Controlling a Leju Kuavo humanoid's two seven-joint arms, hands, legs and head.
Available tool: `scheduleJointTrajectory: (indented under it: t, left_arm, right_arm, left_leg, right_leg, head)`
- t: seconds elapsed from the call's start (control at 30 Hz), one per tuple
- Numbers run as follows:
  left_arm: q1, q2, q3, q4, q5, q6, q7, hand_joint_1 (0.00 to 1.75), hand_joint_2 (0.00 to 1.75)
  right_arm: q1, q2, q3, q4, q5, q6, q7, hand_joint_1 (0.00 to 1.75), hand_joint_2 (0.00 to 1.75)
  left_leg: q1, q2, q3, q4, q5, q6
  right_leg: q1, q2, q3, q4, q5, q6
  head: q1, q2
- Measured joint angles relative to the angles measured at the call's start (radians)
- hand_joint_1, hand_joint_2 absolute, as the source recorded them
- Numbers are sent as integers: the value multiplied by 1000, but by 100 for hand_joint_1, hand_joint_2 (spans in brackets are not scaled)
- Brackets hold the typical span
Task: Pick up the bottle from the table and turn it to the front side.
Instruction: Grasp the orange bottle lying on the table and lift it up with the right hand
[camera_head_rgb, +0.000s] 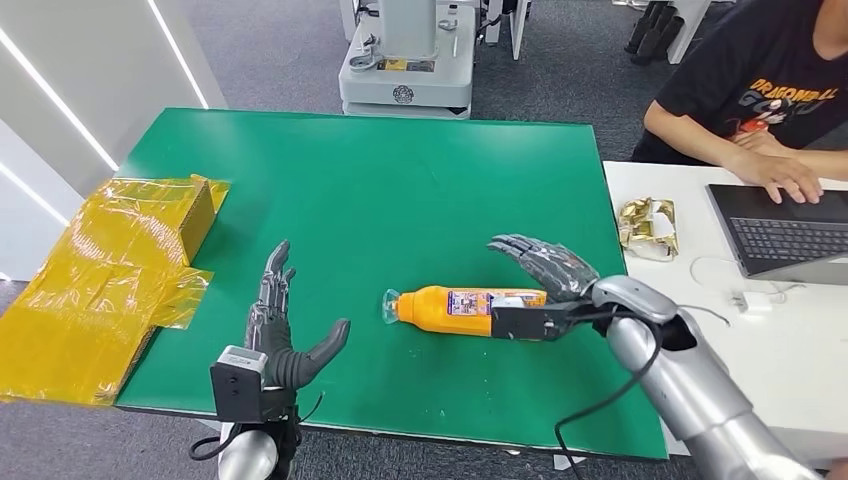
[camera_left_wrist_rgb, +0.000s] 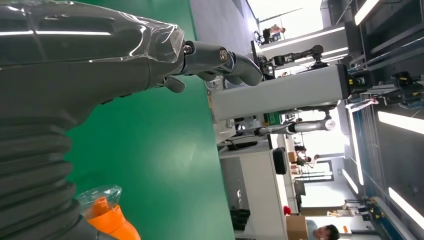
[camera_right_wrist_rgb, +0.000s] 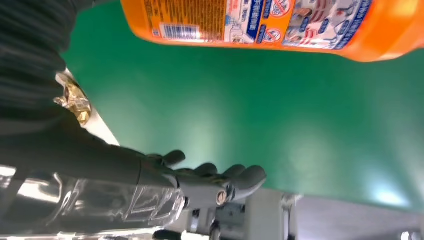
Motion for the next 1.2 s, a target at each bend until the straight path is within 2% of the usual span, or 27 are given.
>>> scheduleJointTrajectory:
  t: [0.17, 0.37, 0.6, 0.8, 1.2]
  left_arm:
    - [-13, 5, -1, 14, 16, 8, -2, 0, 175]
    - [-14, 13, -1, 22, 23, 20, -6, 0, 175]
    - [-14, 16, -1, 26, 26, 32, -7, 0, 175]
    - [-14, 17, -1, 26, 26, 42, -8, 0, 175]
    - [-14, 21, -1, 26, 26, 47, -8, 0, 175]
  right_arm:
    - [-173, 75, 130, 232, -32, 2, -23, 0, 175]
    - [-243, 148, 218, 382, -46, 3, -38, 0, 175]
    - [-246, 194, 273, 477, -66, 9, -66, 0, 175]
    - [-221, 227, 317, 534, -66, 16, -46, 0, 175]
    - [-214, 238, 351, 574, -63, 19, -36, 0, 175]
  left_leg:
    - [1, 0, 0, 0, 1, -1]
    - [1, 0, 0, -1, 1, -1]
    - [1, 0, -1, -1, 1, -1]
    - [1, 0, 0, 0, 1, -1]
    - [1, 0, 0, 0, 1, -1]
  right_leg:
    - [1, 0, -1, 1, 0, -1]
    - [1, 0, -1, 0, 0, -1]
    - [1, 0, -1, 0, 0, -1]
    - [1, 0, -1, 0, 0, -1]
    - [1, 0, -2, 0, 0, -1]
  head:
    - [0, 0]
    - [0, 0]
    - [0, 0]
    - [0, 0]
    - [0, 0]
